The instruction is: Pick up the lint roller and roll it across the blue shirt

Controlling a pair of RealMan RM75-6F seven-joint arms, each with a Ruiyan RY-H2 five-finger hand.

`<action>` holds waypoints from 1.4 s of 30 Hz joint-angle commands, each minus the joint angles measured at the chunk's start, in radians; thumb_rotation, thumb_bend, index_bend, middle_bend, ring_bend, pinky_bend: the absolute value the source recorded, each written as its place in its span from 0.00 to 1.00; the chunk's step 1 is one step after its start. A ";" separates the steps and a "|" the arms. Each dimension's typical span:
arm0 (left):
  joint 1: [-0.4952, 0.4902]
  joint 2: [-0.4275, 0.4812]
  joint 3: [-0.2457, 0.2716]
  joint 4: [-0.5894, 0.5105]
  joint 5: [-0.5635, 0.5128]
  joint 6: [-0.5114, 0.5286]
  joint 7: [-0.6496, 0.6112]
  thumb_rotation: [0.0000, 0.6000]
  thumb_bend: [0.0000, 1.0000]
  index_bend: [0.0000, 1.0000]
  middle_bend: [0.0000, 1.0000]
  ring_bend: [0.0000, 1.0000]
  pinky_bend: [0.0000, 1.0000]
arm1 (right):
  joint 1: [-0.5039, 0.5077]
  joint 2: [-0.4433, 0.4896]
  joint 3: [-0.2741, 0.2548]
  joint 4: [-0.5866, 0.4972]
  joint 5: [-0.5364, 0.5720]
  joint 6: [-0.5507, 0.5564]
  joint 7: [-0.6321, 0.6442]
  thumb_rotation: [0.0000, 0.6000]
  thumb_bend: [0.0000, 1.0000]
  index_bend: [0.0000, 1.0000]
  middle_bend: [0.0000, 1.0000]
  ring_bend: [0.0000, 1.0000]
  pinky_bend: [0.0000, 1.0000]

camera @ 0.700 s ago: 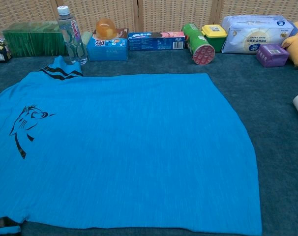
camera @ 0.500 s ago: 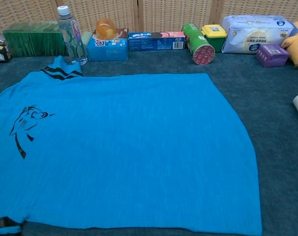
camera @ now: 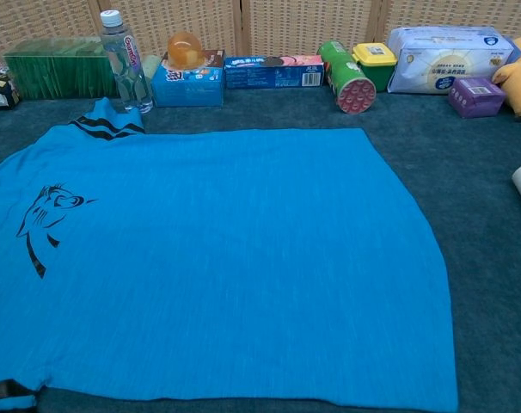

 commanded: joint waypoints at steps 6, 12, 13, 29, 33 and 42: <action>-0.010 0.008 -0.010 -0.004 -0.021 -0.017 -0.011 1.00 0.13 0.00 0.00 0.00 0.08 | 0.070 -0.063 0.051 0.129 0.044 -0.090 0.075 1.00 0.02 0.00 0.03 0.04 0.02; -0.016 0.006 -0.012 -0.009 -0.030 -0.028 0.004 1.00 0.13 0.00 0.00 0.00 0.08 | 0.149 -0.121 0.098 0.274 0.117 -0.225 0.154 1.00 0.07 0.00 0.04 0.05 0.03; -0.017 0.006 -0.012 -0.010 -0.031 -0.030 0.007 1.00 0.13 0.00 0.00 0.00 0.08 | 0.159 -0.128 0.102 0.292 0.124 -0.245 0.167 1.00 0.08 0.00 0.04 0.05 0.03; -0.023 0.003 -0.013 -0.021 -0.044 -0.042 0.028 1.00 0.13 0.00 0.00 0.00 0.08 | 0.228 -0.159 0.107 0.427 0.184 -0.410 0.264 1.00 0.15 0.10 0.25 0.15 0.08; -0.023 0.004 -0.012 -0.021 -0.042 -0.041 0.027 1.00 0.13 0.00 0.00 0.00 0.08 | 0.233 -0.151 0.103 0.418 0.196 -0.428 0.258 1.00 0.16 0.15 0.27 0.17 0.08; -0.025 0.006 -0.012 -0.023 -0.045 -0.045 0.026 1.00 0.13 0.00 0.00 0.00 0.08 | 0.254 -0.147 0.094 0.414 0.231 -0.479 0.216 1.00 0.28 0.24 0.30 0.18 0.08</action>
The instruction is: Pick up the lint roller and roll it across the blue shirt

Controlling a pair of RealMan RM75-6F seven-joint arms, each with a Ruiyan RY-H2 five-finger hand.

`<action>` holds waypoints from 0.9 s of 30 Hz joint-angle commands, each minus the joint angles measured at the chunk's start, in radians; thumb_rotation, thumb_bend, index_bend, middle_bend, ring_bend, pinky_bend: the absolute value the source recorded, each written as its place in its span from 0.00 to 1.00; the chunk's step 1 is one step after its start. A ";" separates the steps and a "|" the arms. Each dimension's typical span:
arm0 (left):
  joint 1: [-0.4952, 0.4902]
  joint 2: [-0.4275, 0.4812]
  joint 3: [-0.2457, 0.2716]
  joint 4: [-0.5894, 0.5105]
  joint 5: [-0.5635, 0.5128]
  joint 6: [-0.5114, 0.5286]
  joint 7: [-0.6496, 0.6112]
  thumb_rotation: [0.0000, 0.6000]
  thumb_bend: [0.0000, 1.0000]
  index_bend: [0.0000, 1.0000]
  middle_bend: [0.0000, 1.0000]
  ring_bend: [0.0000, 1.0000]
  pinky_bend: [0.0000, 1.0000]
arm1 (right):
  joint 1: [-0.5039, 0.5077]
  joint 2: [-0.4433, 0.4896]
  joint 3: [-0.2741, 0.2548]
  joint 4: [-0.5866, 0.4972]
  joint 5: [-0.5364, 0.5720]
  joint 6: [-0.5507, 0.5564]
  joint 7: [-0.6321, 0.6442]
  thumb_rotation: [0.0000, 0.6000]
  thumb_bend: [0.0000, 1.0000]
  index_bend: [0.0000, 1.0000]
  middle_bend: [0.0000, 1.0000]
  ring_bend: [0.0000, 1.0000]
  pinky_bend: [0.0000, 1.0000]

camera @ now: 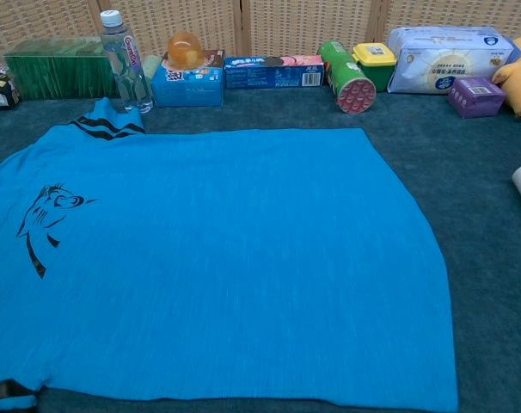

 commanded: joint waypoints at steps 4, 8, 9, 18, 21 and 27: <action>0.000 0.001 0.000 -0.001 -0.002 -0.001 -0.001 1.00 0.13 0.00 0.00 0.00 0.08 | 0.008 -0.008 -0.003 0.006 0.013 -0.008 -0.017 1.00 0.29 0.27 0.32 0.18 0.08; -0.001 0.003 0.000 -0.001 -0.003 -0.003 -0.004 1.00 0.13 0.00 0.00 0.00 0.08 | 0.014 -0.016 -0.006 0.011 0.024 -0.019 -0.028 1.00 0.34 0.28 0.35 0.18 0.08; -0.001 0.002 0.000 -0.001 -0.003 -0.003 -0.004 1.00 0.13 0.00 0.00 0.00 0.08 | 0.015 -0.018 -0.005 0.011 0.027 -0.020 -0.029 1.00 0.34 0.28 0.37 0.19 0.08; -0.002 0.003 0.001 -0.002 -0.003 -0.005 -0.003 1.00 0.13 0.00 0.00 0.00 0.08 | 0.027 -0.031 -0.008 0.028 0.052 -0.040 -0.052 1.00 0.34 0.32 0.50 0.22 0.08; -0.003 0.004 0.001 -0.003 -0.004 -0.006 -0.005 1.00 0.13 0.00 0.00 0.00 0.08 | 0.030 -0.039 -0.010 0.039 0.058 -0.043 -0.062 1.00 0.34 0.37 0.53 0.23 0.08; -0.004 0.005 0.001 -0.002 -0.004 -0.007 -0.008 1.00 0.13 0.00 0.00 0.00 0.08 | 0.034 -0.051 -0.011 0.050 0.067 -0.046 -0.070 1.00 0.35 0.41 0.56 0.23 0.08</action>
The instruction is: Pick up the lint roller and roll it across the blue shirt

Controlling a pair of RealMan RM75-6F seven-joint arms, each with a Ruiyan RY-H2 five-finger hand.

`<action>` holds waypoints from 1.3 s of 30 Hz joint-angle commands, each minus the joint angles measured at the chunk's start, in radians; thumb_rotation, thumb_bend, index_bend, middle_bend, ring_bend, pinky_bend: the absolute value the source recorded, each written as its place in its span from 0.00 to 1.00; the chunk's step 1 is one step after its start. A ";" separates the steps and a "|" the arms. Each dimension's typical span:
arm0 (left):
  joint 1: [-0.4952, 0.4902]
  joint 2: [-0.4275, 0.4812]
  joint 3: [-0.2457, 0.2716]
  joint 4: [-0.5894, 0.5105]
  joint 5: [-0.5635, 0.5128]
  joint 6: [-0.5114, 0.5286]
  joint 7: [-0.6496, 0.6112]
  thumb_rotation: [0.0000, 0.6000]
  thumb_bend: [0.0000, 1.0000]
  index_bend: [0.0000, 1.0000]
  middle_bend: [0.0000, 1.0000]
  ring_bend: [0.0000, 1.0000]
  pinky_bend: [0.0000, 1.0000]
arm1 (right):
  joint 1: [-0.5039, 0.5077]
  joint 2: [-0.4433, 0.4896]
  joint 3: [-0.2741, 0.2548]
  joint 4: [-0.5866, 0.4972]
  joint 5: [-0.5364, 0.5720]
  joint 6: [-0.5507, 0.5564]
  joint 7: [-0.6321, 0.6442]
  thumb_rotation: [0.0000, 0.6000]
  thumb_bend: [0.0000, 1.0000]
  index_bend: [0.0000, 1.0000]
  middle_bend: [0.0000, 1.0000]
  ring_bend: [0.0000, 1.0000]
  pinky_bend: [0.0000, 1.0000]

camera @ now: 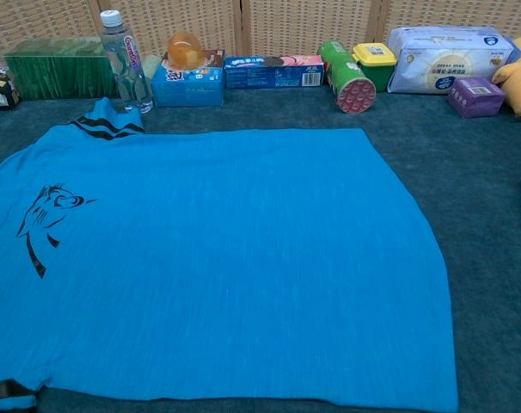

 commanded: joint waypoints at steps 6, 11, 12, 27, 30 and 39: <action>0.001 0.002 0.001 0.001 0.001 0.001 -0.006 1.00 0.13 0.00 0.00 0.00 0.08 | 0.001 0.000 -0.004 -0.006 -0.001 0.005 -0.005 1.00 0.35 0.46 0.56 0.23 0.08; 0.001 0.003 0.001 0.001 0.003 0.001 -0.010 1.00 0.13 0.00 0.00 0.00 0.08 | 0.003 -0.007 -0.004 -0.003 0.001 0.011 -0.016 1.00 0.35 0.48 0.60 0.28 0.08; 0.001 0.004 0.002 0.001 0.003 0.000 -0.011 1.00 0.13 0.00 0.00 0.00 0.08 | 0.004 -0.009 -0.005 -0.001 0.001 0.012 -0.019 1.00 0.35 0.49 0.61 0.28 0.08; 0.000 0.006 0.003 0.002 0.004 -0.001 -0.016 1.00 0.13 0.00 0.00 0.00 0.08 | 0.006 -0.017 -0.008 -0.008 0.004 0.044 -0.076 1.00 0.50 0.57 0.61 0.29 0.09; 0.000 0.006 0.003 0.001 0.005 -0.001 -0.015 1.00 0.13 0.00 0.00 0.00 0.08 | 0.006 -0.017 -0.008 -0.010 0.005 0.054 -0.093 1.00 0.50 0.57 0.61 0.30 0.15; -0.002 0.008 0.004 0.000 0.003 -0.006 -0.016 1.00 0.13 0.00 0.00 0.00 0.08 | 0.006 -0.037 -0.007 0.005 0.008 0.087 -0.142 1.00 0.53 0.56 0.64 0.48 0.50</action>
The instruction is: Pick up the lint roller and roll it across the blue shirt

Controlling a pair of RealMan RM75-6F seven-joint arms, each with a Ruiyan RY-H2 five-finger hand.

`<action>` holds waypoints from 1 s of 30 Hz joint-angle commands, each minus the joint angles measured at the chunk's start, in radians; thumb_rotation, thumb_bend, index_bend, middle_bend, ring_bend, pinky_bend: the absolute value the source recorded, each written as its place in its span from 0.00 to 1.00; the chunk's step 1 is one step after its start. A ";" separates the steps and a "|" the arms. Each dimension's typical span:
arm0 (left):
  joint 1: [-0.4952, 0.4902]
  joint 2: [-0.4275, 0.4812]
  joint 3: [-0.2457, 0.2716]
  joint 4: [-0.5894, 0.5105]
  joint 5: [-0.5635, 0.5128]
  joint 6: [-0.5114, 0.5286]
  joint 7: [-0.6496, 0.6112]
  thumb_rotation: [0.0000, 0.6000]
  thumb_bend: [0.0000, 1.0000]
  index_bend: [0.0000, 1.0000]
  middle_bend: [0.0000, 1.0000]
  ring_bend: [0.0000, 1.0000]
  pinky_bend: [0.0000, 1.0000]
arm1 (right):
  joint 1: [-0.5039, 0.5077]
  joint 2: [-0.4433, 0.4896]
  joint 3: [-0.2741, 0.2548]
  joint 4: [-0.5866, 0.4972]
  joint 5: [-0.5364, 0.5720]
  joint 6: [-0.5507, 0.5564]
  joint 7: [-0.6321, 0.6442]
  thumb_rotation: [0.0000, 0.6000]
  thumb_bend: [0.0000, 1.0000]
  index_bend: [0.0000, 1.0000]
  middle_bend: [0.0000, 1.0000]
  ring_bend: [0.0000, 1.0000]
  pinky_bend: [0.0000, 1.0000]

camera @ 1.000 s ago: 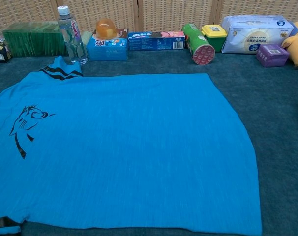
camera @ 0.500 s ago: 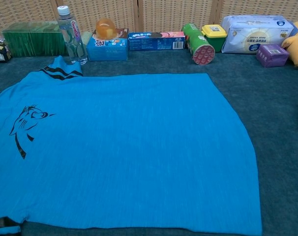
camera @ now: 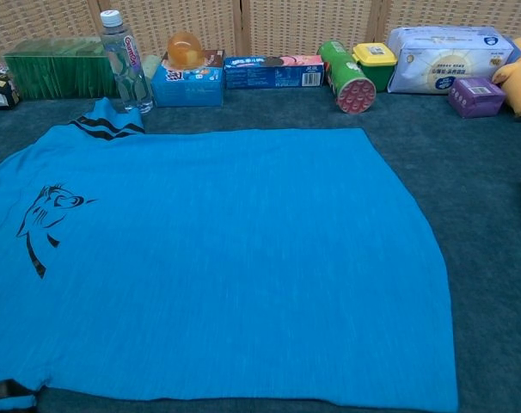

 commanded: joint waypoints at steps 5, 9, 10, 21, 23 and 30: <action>0.000 0.002 0.001 0.000 -0.001 -0.002 -0.004 1.00 0.13 0.00 0.00 0.00 0.08 | 0.001 -0.009 0.001 0.000 0.003 0.011 -0.020 1.00 0.63 0.54 0.67 0.52 0.55; -0.001 0.003 0.001 0.000 0.000 -0.003 -0.005 1.00 0.13 0.00 0.00 0.00 0.08 | 0.004 -0.004 -0.001 -0.010 0.008 -0.001 -0.030 1.00 0.70 0.53 0.69 0.55 0.65; -0.001 0.003 0.001 0.000 0.001 -0.003 -0.005 1.00 0.13 0.00 0.00 0.00 0.08 | 0.004 -0.003 -0.001 -0.013 0.010 -0.005 -0.029 1.00 0.74 0.53 0.69 0.57 0.69; -0.002 0.003 0.002 -0.001 -0.001 -0.005 -0.003 1.00 0.13 0.00 0.00 0.00 0.08 | 0.008 -0.005 -0.013 0.000 -0.027 -0.023 0.029 1.00 1.00 0.52 0.70 0.58 0.63; -0.003 0.003 0.002 -0.002 -0.001 -0.006 -0.002 1.00 0.13 0.00 0.00 0.00 0.08 | 0.010 -0.002 -0.017 0.000 -0.038 -0.031 0.049 1.00 1.00 0.51 0.70 0.58 0.56; -0.002 0.004 0.003 -0.002 0.001 -0.005 -0.003 1.00 0.13 0.00 0.00 0.00 0.08 | 0.006 -0.020 -0.032 0.046 -0.112 0.002 0.125 1.00 1.00 0.50 0.70 0.58 0.52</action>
